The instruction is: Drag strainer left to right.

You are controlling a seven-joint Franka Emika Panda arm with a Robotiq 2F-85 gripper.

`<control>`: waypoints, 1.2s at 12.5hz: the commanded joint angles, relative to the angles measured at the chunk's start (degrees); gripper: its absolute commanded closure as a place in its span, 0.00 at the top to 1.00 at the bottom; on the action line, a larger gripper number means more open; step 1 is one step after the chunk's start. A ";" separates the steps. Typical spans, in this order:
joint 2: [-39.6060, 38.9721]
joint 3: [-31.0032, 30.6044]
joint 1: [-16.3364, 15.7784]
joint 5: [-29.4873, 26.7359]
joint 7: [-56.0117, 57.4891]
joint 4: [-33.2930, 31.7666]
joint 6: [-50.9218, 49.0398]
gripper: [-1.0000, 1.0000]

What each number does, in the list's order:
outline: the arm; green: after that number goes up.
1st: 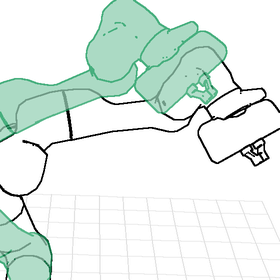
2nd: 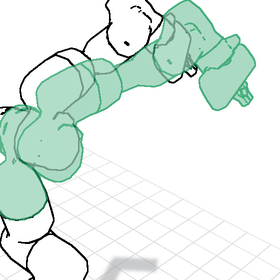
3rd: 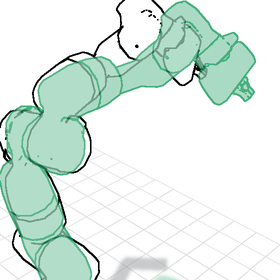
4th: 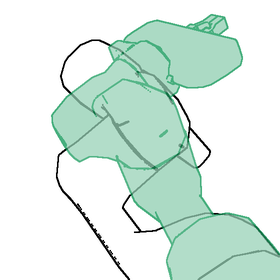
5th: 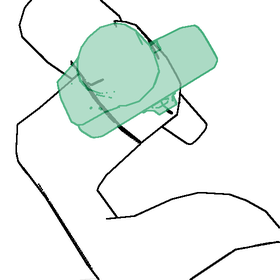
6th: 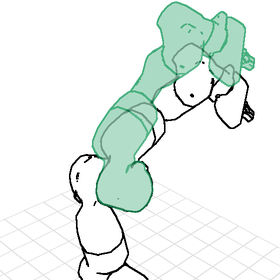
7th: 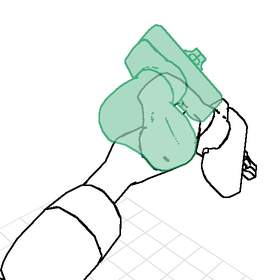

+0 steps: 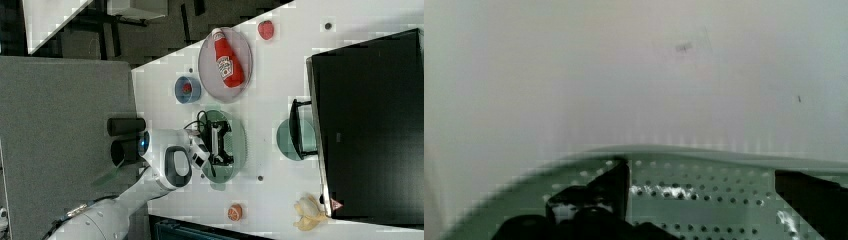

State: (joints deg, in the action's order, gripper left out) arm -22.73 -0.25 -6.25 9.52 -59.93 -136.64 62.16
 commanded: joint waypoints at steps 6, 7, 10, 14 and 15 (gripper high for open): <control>0.87 8.26 1.67 -0.84 11.43 0.40 -0.29 1.00; 0.87 8.49 1.67 -0.85 11.61 0.40 -0.29 1.00; 1.49 7.94 1.60 -0.96 11.46 0.39 -0.31 1.00; 10.87 4.20 1.54 -1.31 20.28 0.45 -4.16 1.00; 14.68 3.88 1.54 -1.41 23.62 0.97 -7.78 1.00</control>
State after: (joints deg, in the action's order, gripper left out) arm -12.65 4.40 -4.76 8.89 -43.48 -138.43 55.92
